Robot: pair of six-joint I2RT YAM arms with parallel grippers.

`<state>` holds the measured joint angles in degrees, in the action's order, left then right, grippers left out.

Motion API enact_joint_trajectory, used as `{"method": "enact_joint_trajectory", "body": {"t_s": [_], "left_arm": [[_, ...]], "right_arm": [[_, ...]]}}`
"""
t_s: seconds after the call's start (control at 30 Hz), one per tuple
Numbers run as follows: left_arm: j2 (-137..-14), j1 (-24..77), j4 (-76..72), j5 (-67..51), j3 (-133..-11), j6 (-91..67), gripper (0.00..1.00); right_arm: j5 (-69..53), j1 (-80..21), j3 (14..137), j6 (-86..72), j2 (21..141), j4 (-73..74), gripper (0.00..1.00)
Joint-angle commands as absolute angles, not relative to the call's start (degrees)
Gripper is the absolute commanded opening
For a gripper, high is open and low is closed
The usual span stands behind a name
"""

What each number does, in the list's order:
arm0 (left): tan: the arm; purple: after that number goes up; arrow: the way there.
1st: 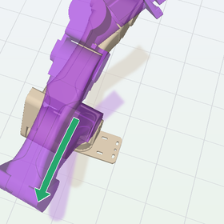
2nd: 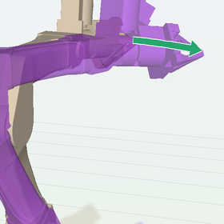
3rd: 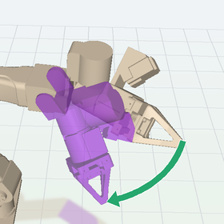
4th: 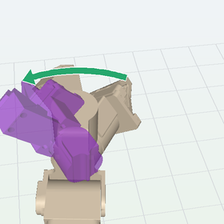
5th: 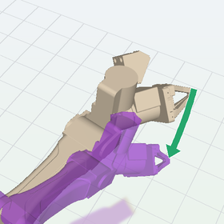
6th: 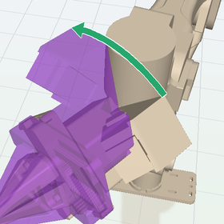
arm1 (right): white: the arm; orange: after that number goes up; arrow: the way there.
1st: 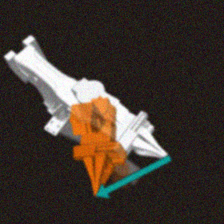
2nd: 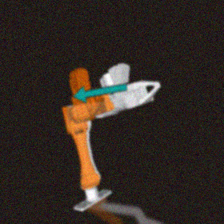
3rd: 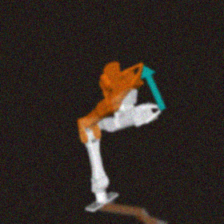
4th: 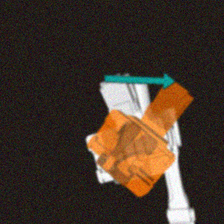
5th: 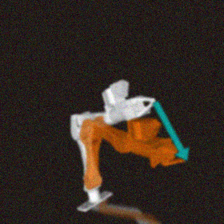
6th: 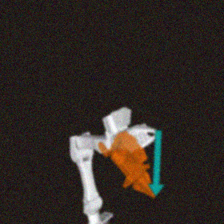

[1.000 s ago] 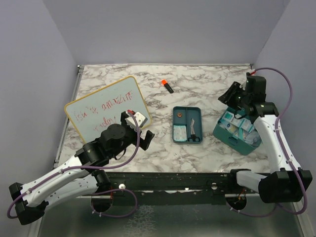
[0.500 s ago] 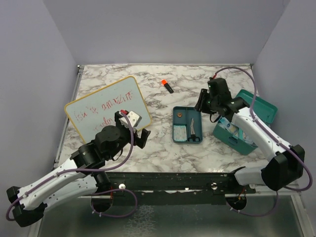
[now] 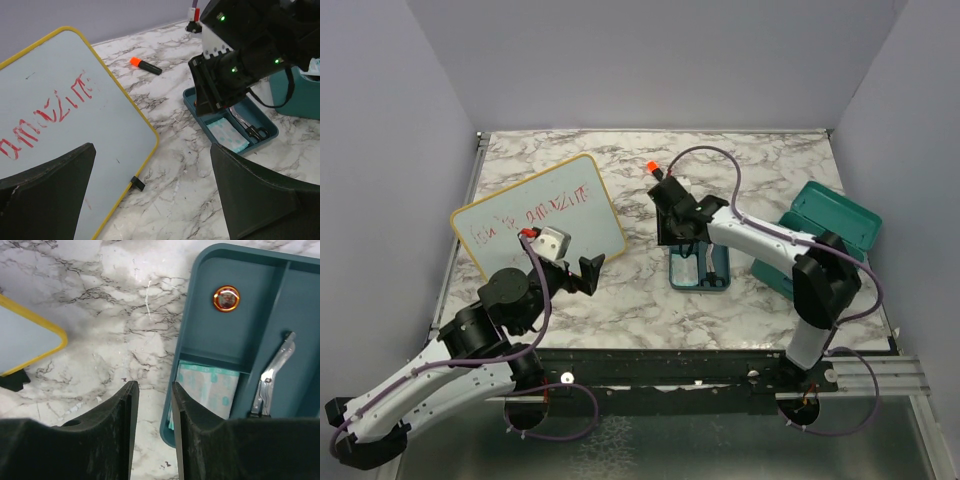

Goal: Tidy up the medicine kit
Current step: Pick up the medicine box compartment at the center of the board.

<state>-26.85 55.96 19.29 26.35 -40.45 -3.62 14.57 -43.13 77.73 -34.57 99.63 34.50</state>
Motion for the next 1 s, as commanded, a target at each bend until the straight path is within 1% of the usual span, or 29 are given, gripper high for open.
{"method": "enact_joint_trajectory", "body": {"t_s": [0.0, 0.13, 0.37, 0.77, 0.97], "left_arm": [[-24.54, 55.94, 18.05, 29.67, -39.21, -4.30, 0.99], [-23.83, 55.99, 17.76, 29.79, -39.03, -4.25, 0.99], [-23.98, 55.99, 17.75, 29.44, -39.11, -4.20, 0.99], [-23.81, 55.99, 17.75, 29.35, -38.94, -4.17, 0.99], [-23.88, 55.99, 17.66, 29.33, -38.92, -4.15, 0.99]], "right_arm": [[20.54, -44.64, 82.73, -35.47, 105.35, 36.77, 0.37], [24.87, -44.70, 86.40, -35.24, 110.45, 38.84, 0.35], [26.19, -44.56, 89.34, -34.19, 116.32, 38.89, 0.34], [27.29, -44.47, 92.36, -32.71, 122.10, 39.46, 0.32], [27.91, -44.41, 92.67, -32.65, 121.94, 40.13, 0.32]]}}
